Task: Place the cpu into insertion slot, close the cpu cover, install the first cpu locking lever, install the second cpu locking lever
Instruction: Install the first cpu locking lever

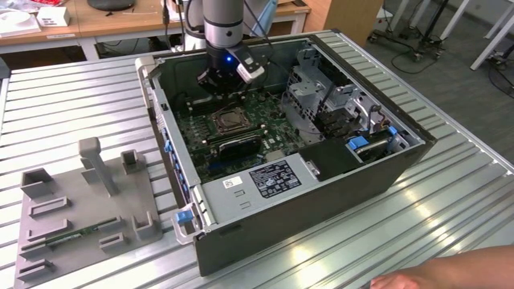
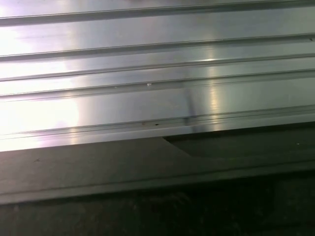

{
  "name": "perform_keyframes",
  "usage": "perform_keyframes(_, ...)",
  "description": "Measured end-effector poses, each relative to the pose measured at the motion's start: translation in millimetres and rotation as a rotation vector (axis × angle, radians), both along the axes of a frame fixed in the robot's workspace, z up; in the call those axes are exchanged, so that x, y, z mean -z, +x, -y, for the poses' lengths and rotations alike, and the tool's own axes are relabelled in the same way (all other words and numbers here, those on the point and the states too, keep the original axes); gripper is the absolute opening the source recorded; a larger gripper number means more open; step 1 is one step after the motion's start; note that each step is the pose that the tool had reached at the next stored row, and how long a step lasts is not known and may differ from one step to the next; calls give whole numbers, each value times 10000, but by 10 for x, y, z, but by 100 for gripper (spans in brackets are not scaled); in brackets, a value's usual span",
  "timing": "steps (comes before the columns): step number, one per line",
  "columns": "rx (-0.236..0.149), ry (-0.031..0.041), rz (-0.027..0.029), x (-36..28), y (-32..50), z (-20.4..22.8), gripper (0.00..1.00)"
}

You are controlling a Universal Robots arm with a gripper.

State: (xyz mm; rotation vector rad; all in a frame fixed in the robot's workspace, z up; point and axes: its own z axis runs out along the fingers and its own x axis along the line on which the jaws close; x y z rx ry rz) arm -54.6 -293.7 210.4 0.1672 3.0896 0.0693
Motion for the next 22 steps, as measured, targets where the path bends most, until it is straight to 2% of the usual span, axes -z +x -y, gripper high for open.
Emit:
perform_keyframes(15, 0, 1, 1, 65, 21, 0, 10)
perform_keyframes(22, 0, 1, 1, 72, 24, 0, 10)
